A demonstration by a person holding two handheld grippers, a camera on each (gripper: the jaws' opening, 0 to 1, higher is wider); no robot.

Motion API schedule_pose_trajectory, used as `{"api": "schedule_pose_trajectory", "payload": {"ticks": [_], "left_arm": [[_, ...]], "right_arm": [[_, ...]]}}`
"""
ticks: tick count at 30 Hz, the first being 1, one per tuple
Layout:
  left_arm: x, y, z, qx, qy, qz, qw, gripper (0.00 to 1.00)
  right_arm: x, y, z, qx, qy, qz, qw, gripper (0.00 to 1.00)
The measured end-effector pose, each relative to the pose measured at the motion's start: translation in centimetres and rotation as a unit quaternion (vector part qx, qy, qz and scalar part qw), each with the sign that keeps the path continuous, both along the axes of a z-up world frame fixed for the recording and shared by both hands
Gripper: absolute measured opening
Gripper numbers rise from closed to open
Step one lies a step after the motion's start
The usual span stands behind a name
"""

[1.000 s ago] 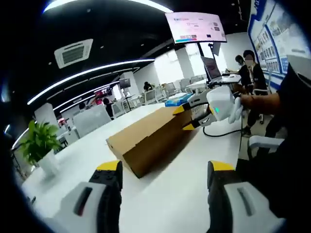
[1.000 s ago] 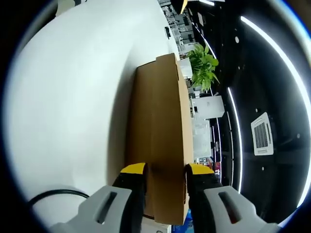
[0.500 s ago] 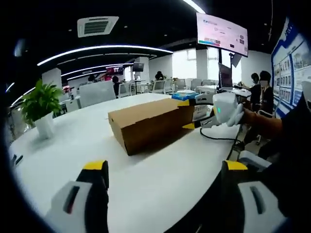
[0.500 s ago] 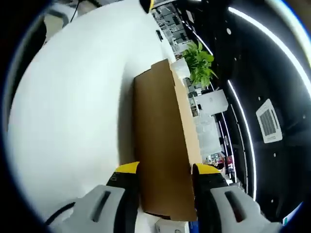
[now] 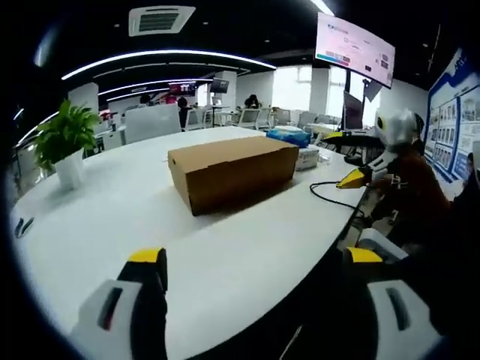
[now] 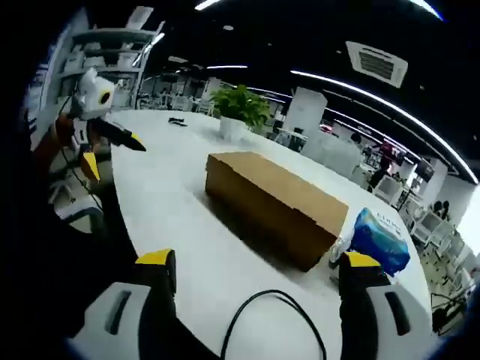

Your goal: Operate the shoe box by opening the lid, removing the specified soft item, and placing it in the target area until the item is outside and the box remains undamaged.

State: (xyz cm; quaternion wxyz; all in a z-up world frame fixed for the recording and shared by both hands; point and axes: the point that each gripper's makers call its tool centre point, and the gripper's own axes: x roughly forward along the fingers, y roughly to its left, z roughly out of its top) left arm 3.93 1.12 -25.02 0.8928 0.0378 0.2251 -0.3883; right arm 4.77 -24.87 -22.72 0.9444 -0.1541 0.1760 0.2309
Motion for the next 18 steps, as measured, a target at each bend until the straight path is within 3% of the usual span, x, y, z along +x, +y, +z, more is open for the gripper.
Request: {"api": "schedule_pose_trajectory", "payload": {"ticks": [1, 3, 6, 8, 13, 15, 18], "left_arm": [[-0.2, 0.0, 0.1, -0.011, 0.007, 0.002, 0.9999, 0.99], [-0.6, 0.4, 0.0, 0.0, 0.005, -0.004, 1.0, 0.99], [-0.7, 1.3, 0.2, 0.009, -0.003, 0.009, 0.9999, 0.99], [-0.8, 1.8, 0.7, 0.006, -0.005, 0.012, 0.9999, 0.99], [-1.3, 2.6, 1.6, 0.009, -0.017, 0.017, 0.9997, 0.99], [-1.5, 2.6, 1.6, 0.011, -0.019, 0.018, 0.9996, 0.99], [-1.9, 2.3, 1.6, 0.007, -0.018, 0.014, 0.9997, 0.97]], "right_arm": [[-0.7, -0.9, 0.2, 0.007, 0.003, -0.014, 0.9999, 0.94], [-1.7, -1.9, 0.4, 0.009, 0.008, -0.027, 0.9996, 0.95], [-3.8, -3.6, 0.6, -0.023, 0.039, -0.051, 0.9977, 0.96], [-4.8, -4.1, 2.1, -0.022, 0.033, -0.054, 0.9978, 0.97], [-8.1, -7.1, 4.7, -0.006, 0.053, -0.087, 0.9948, 0.96], [-9.4, -8.2, 5.6, -0.005, 0.054, -0.097, 0.9938, 0.96], [-9.5, -9.0, 6.3, 0.0, 0.033, -0.113, 0.9931, 0.96]]}}
